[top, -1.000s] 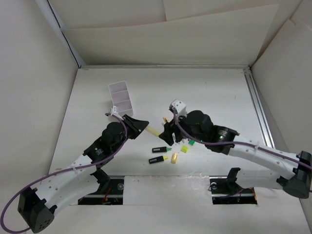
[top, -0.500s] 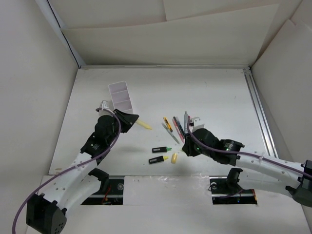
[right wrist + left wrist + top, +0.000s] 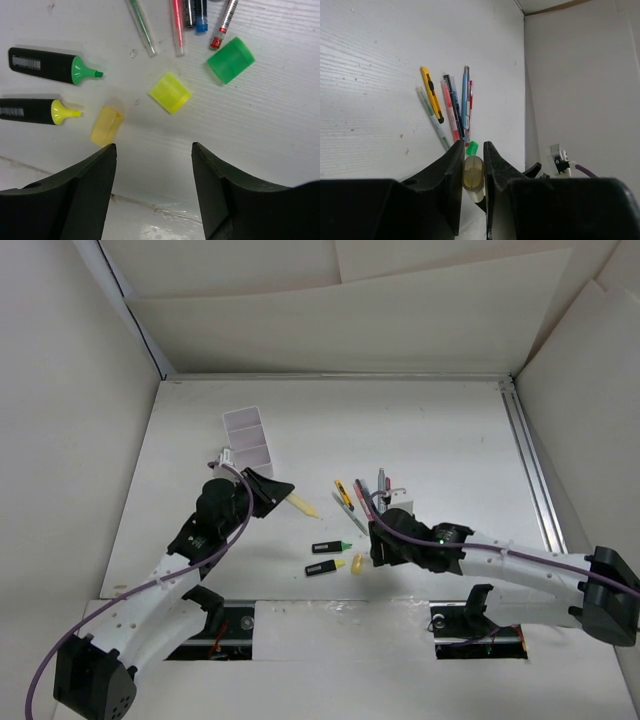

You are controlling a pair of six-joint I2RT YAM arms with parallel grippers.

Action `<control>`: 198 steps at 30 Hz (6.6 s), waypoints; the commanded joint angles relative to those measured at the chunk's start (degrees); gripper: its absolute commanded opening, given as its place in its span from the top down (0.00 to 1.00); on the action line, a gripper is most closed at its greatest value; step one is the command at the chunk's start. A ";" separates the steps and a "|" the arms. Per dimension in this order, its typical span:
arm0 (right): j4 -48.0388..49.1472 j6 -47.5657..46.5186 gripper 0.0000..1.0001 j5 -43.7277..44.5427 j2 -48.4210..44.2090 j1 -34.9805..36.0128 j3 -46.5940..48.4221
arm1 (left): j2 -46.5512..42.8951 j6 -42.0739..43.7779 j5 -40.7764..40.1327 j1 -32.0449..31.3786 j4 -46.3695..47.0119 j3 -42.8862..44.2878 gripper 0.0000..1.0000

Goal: Sort the stationery into containers
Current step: Close the pen cap on the pen.

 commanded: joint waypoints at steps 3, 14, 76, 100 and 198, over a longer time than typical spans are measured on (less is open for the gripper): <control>-1.95 2.32 0.33 2.92 4.73 0.51 2.65 | -0.97 1.15 1.86 0.29 3.81 -0.93 1.00; 1.99 1.80 0.35 6.09 16.95 0.51 6.34 | -2.64 2.21 1.86 0.29 3.81 -0.40 1.00; 11.49 5.04 0.40 0.18 18.88 10.17 3.79 | -4.92 3.79 -1.92 0.29 -0.93 0.22 1.00; 7.88 9.88 0.69 8.28 19.07 12.45 1.94 | -5.45 3.79 -1.92 0.29 -1.55 0.22 1.00; 15.35 -25.98 0.81 6.08 4.04 16.50 17.68 | 3.69 1.33 20.84 -2.00 4.87 2.94 1.00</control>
